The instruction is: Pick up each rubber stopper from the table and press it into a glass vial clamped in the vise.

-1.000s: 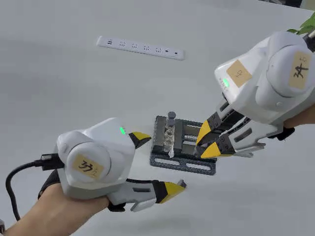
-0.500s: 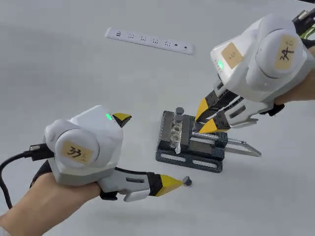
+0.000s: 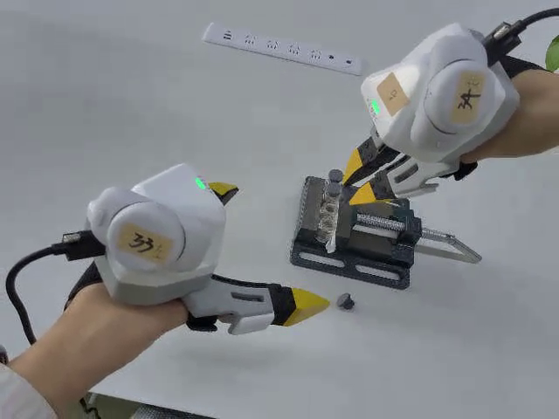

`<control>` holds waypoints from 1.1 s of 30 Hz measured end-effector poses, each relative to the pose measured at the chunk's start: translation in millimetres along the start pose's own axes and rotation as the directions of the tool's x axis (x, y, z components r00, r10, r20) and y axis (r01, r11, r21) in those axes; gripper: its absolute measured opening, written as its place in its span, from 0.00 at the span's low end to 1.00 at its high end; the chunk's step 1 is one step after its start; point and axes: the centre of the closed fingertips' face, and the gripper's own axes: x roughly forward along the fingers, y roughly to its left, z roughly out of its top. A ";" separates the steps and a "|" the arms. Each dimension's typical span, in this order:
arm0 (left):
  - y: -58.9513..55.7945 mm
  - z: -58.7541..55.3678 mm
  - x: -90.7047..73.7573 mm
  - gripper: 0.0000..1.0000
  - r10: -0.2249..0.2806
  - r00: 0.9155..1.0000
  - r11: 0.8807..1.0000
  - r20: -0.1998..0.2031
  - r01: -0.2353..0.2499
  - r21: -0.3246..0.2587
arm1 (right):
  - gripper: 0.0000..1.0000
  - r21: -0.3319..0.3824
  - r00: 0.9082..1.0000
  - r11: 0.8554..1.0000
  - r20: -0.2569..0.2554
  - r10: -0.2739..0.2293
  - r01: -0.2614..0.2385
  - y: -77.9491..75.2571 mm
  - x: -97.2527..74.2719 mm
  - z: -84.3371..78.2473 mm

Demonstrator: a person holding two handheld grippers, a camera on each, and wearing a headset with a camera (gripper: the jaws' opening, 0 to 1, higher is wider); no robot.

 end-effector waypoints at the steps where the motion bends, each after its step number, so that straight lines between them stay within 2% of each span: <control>1: 0.4 -0.2 0.0 0.99 -0.001 1.000 1.000 -0.002 0.001 -0.002 | 0.06 -0.020 1.000 1.000 -0.004 -0.004 0.004 -0.4 1.3 -0.6; 4: 1.8 0.0 0.8 0.99 0.003 1.000 1.000 -0.002 -0.003 -0.002 | 0.06 -0.046 1.000 0.999 -0.021 -0.001 0.000 0.6 5.9 -3.9; 17: 7.4 -1.3 2.7 0.99 0.014 1.000 1.000 -0.007 -0.014 -0.020 | 0.05 -0.119 0.999 0.993 -0.027 -0.019 0.016 -2.4 16.1 -6.4; 24: 12.8 -2.8 1.4 0.99 0.026 1.000 0.999 -0.008 -0.026 -0.029 | 0.05 -0.153 1.000 0.988 -0.030 -0.005 0.000 -3.2 20.9 -7.4; 33: 12.4 -5.9 1.1 0.98 0.025 1.000 0.999 -0.013 -0.026 -0.040 | 0.06 -0.175 0.999 0.984 -0.033 0.015 -0.021 -1.9 26.8 -5.1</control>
